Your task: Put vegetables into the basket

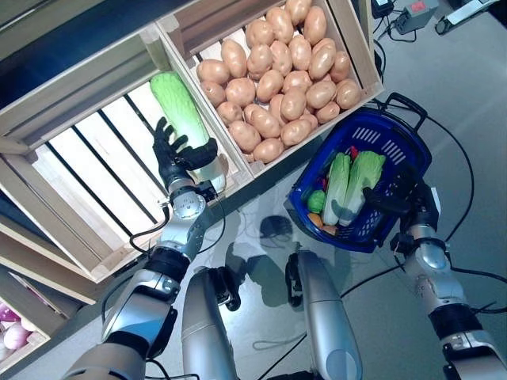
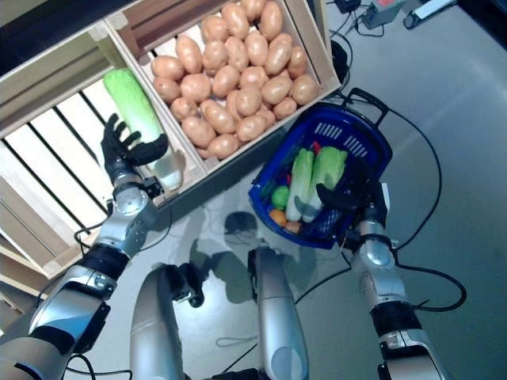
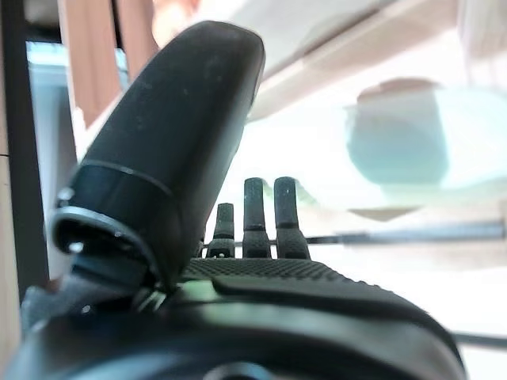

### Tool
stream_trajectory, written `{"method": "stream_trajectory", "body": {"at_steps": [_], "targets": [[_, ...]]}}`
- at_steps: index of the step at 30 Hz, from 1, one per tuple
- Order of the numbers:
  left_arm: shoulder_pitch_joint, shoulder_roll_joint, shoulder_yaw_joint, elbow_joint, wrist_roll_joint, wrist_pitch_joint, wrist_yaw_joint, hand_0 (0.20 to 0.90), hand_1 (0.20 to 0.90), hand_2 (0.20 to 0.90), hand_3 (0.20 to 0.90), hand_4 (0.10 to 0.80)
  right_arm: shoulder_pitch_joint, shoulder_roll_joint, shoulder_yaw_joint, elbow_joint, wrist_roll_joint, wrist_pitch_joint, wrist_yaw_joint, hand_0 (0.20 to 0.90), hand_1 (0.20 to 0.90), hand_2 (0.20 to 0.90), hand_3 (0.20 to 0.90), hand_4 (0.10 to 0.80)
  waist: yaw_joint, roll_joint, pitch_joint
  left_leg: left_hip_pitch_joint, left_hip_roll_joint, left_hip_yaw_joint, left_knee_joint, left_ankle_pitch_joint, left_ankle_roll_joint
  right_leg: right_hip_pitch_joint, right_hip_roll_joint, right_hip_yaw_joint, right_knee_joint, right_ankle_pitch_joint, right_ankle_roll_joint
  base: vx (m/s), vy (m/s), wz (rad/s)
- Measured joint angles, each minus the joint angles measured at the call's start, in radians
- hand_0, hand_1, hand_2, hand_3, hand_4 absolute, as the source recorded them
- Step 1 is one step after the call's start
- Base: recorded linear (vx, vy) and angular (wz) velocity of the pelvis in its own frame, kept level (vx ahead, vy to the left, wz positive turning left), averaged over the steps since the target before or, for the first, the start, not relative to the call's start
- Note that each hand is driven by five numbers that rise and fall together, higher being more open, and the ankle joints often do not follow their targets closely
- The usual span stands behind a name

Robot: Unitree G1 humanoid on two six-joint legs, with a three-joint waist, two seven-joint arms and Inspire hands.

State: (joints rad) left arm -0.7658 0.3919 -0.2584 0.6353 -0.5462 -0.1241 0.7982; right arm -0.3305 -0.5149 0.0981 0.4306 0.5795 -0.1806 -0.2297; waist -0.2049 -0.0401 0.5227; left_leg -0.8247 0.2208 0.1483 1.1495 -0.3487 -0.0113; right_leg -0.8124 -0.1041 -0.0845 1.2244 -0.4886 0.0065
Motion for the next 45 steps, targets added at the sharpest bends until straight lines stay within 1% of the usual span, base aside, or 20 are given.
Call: {"method": "stream_trajectory", "body": {"at_steps": [2, 5, 7, 10, 13, 16, 19, 25, 28, 32, 38, 42, 45], "targets": [[-0.012, -0.003, 0.003, 0.017, 0.031, 0.006, 0.054, 0.900, 0.900, 0.900, 0.900, 0.800, 0.005, 0.004, 0.009, -0.004, -0.034, -0.009, -0.016, 0.900, 0.900, 0.900, 0.900, 0.800, -0.002, -0.001, 0.000, -0.007, 0.002, -0.001, 0.003, -0.003, 0.000, -0.005, 0.001, -0.001, 0.001, 0.000, -0.001, -0.009, -0.007, -0.02], [-0.027, -0.008, 0.011, 0.037, 0.100, 0.008, 0.134, 0.900, 0.900, 0.900, 0.900, 0.800, 0.007, 0.015, 0.030, -0.005, -0.066, -0.024, -0.034, 0.900, 0.900, 0.900, 0.900, 0.800, -0.009, -0.016, 0.000, -0.026, 0.004, -0.002, 0.015, -0.007, 0.001, -0.024, 0.001, -0.001, 0.012, -0.002, -0.002, 0.000, 0.000, 0.00], [-0.027, -0.023, 0.011, 0.046, 0.159, 0.011, 0.174, 0.900, 0.900, 0.900, 0.900, 0.800, 0.020, 0.027, 0.041, -0.006, -0.071, -0.025, -0.050, 0.900, 0.900, 0.900, 0.900, 0.800, -0.008, -0.021, 0.001, -0.027, 0.005, -0.003, 0.023, -0.012, 0.000, -0.025, 0.001, -0.001, 0.017, -0.004, -0.004, 0.004, -0.015, -0.02], [-0.025, -0.038, 0.010, 0.055, 0.221, 0.026, 0.195, 0.900, 0.900, 0.900, 0.900, 0.800, 0.030, 0.035, 0.053, -0.006, -0.092, -0.025, -0.064, 0.900, 0.900, 0.900, 0.900, 0.800, -0.006, -0.023, 0.001, -0.028, 0.005, -0.003, 0.024, -0.013, 0.000, -0.026, 0.001, -0.001, 0.017, -0.004, -0.004, 0.000, 0.000, 0.00], [-0.025, -0.038, 0.005, 0.061, 0.336, 0.048, 0.209, 0.900, 0.900, 0.900, 0.900, 0.800, 0.042, 0.039, 0.073, -0.006, -0.103, -0.031, -0.066, 0.900, 0.900, 0.900, 0.900, 0.800, -0.003, -0.030, 0.000, -0.035, 0.006, -0.004, 0.026, -0.013, 0.000, -0.035, 0.001, -0.001, 0.019, -0.004, -0.005, 0.004, -0.010, 0.00], [-0.024, -0.034, -0.012, 0.074, 0.460, 0.050, 0.228, 0.900, 0.900, 0.900, 0.900, 0.800, 0.070, 0.045, 0.073, -0.006, -0.110, -0.045, -0.067, 0.900, 0.900, 0.900, 0.900, 0.800, -0.001, -0.031, 0.001, -0.039, 0.005, -0.004, 0.027, -0.013, 0.000, -0.038, 0.001, -0.001, 0.020, -0.004, -0.004, 0.023, -0.008, 0.00], [-0.022, -0.027, -0.016, 0.074, 0.537, 0.050, 0.239, 0.900, 0.900, 0.900, 0.900, 0.800, 0.090, 0.055, 0.075, -0.005, -0.110, -0.058, -0.067, 0.900, 0.900, 0.900, 0.900, 0.800, 0.000, -0.031, 0.001, -0.040, 0.005, -0.004, 0.027, -0.014, -0.001, -0.038, 0.001, -0.001, 0.019, -0.004, -0.004, 0.037, -0.015, 0.00], [-0.001, -0.019, -0.045, 0.075, 0.643, 0.046, 0.263, 0.900, 0.900, 0.900, 0.900, 0.800, 0.106, 0.055, 0.108, -0.004, -0.143, -0.083, -0.069, 0.900, 0.900, 0.900, 0.900, 0.800, 0.003, -0.031, 0.001, -0.040, 0.005, -0.007, 0.029, -0.014, -0.001, -0.035, 0.000, -0.004, 0.020, -0.004, -0.005, 0.017, -0.008, 0.01], [0.018, -0.019, -0.063, 0.075, 0.693, 0.031, 0.265, 0.900, 0.900, 0.900, 0.900, 0.800, 0.109, 0.056, 0.116, -0.004, -0.145, -0.088, -0.071, 0.900, 0.900, 0.900, 0.900, 0.800, 0.008, -0.031, 0.001, -0.040, 0.003, -0.008, 0.030, -0.014, -0.001, -0.035, -0.002, -0.006, 0.021, -0.004, -0.005, 0.000, 0.000, 0.00], [0.042, -0.021, -0.078, 0.075, 0.678, 0.025, 0.252, 0.900, 0.900, 0.900, 0.900, 0.800, 0.112, 0.063, 0.116, -0.004, -0.145, -0.088, -0.078, 0.900, 0.900, 0.900, 0.900, 0.800, 0.011, -0.031, 0.000, -0.040, 0.003, -0.009, 0.031, -0.014, 0.000, -0.034, -0.003, -0.006, 0.022, -0.004, -0.005, 0.000, 0.000, 0.00], [0.064, -0.037, -0.081, 0.092, 0.555, 0.030, 0.175, 0.900, 0.900, 0.900, 0.900, 0.800, 0.110, 0.089, 0.116, -0.004, -0.144, -0.088, -0.100, 0.900, 0.900, 0.900, 0.900, 0.800, 0.013, -0.031, 0.000, -0.044, 0.002, -0.009, 0.031, -0.014, 0.000, -0.038, -0.002, -0.005, 0.022, -0.004, -0.004, 0.000, 0.000, 0.00], [0.065, -0.048, -0.080, 0.094, 0.471, 0.054, 0.165, 0.900, 0.900, 0.900, 0.900, 0.800, 0.111, 0.096, 0.116, -0.003, -0.143, -0.088, -0.100, 0.900, 0.900, 0.900, 0.900, 0.800, 0.013, -0.031, 0.000, -0.061, 0.002, -0.010, 0.034, -0.014, 0.000, -0.054, -0.002, -0.005, 0.022, -0.003, -0.004, 0.000, 0.000, 0.00], [0.064, -0.070, -0.066, 0.093, 0.371, 0.058, 0.155, 0.900, 0.900, 0.900, 0.900, 0.800, 0.108, 0.097, 0.116, -0.003, -0.143, -0.088, -0.100, 0.900, 0.900, 0.900, 0.900, 0.800, 0.014, -0.031, 0.000, -0.061, 0.002, -0.009, 0.036, -0.016, 0.003, -0.053, 0.000, -0.005, 0.022, -0.003, -0.003, 0.000, 0.000, 0.00]]}}
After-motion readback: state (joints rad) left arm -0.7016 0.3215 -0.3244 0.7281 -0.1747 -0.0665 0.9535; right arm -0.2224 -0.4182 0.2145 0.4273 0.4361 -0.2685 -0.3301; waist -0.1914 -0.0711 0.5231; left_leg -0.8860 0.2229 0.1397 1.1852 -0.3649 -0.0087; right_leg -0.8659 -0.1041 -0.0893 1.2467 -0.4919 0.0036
